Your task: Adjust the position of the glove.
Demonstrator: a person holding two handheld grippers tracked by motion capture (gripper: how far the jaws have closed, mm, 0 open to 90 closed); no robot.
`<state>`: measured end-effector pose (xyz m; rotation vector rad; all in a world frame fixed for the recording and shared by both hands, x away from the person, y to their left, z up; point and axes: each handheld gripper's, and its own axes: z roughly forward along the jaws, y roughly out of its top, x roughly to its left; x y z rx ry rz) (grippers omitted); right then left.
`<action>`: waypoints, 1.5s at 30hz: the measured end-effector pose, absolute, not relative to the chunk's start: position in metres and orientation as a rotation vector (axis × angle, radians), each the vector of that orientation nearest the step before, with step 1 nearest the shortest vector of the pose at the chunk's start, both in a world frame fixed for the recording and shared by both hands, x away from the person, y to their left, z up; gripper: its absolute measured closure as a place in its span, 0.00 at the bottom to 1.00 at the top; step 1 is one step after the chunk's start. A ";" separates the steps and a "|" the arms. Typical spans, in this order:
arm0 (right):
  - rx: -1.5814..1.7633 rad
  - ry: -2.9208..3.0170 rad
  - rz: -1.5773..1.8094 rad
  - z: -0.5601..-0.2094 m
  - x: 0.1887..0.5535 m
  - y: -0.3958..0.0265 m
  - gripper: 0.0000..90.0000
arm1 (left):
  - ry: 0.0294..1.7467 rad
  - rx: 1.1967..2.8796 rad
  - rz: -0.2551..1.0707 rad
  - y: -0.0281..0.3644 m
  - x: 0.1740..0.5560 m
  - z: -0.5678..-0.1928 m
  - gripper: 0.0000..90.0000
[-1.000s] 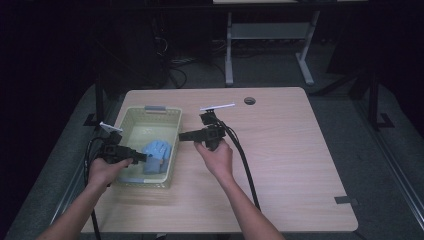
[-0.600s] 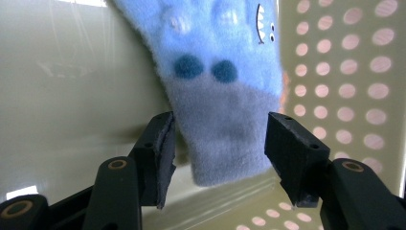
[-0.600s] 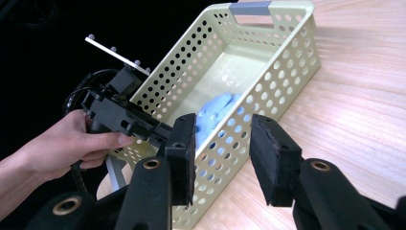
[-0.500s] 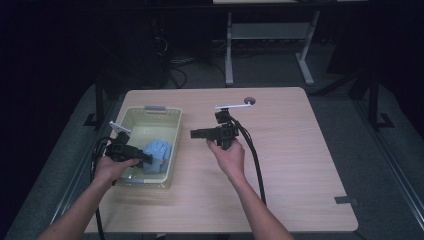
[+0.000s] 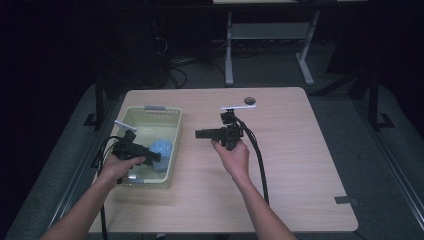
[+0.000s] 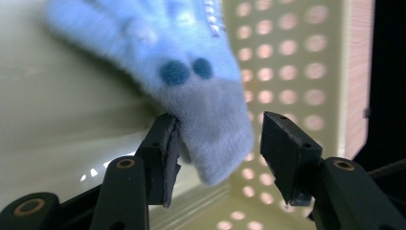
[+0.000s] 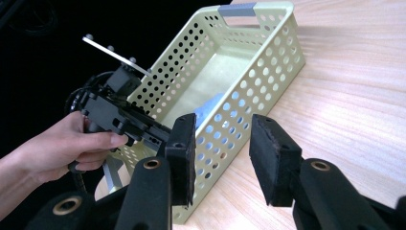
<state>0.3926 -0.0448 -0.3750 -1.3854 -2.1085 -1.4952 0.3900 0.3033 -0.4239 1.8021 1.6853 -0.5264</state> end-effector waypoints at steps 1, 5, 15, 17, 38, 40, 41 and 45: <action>-1.388 -2.109 -1.494 -0.375 0.393 -0.045 0.69 | 1.682 1.796 -0.539 0.302 0.391 -0.424 0.55; -1.396 -2.107 -1.490 -0.377 0.393 -0.047 0.69 | 1.686 1.794 -0.534 0.300 0.392 -0.425 0.54; -1.414 -2.098 -1.488 -0.379 0.391 -0.056 0.68 | 1.681 1.806 -0.441 0.310 0.387 -0.412 0.47; -1.422 -2.092 -1.487 -0.379 0.389 -0.059 0.67 | 1.653 1.790 -0.420 0.312 0.386 -0.406 0.47; -1.522 -2.022 -1.513 -0.389 0.376 -0.119 0.61 | 1.396 1.778 -0.345 0.274 0.376 -0.362 0.46; -1.532 -2.011 -1.519 -0.390 0.375 -0.124 0.61 | 1.369 1.784 -0.345 0.267 0.375 -0.359 0.46; -1.540 -2.005 -1.521 -0.390 0.374 -0.128 0.60 | 1.358 1.788 -0.345 0.263 0.374 -0.358 0.45; -1.559 -1.994 -1.529 -0.391 0.371 -0.138 0.59 | 1.322 1.813 -0.338 0.251 0.373 -0.355 0.45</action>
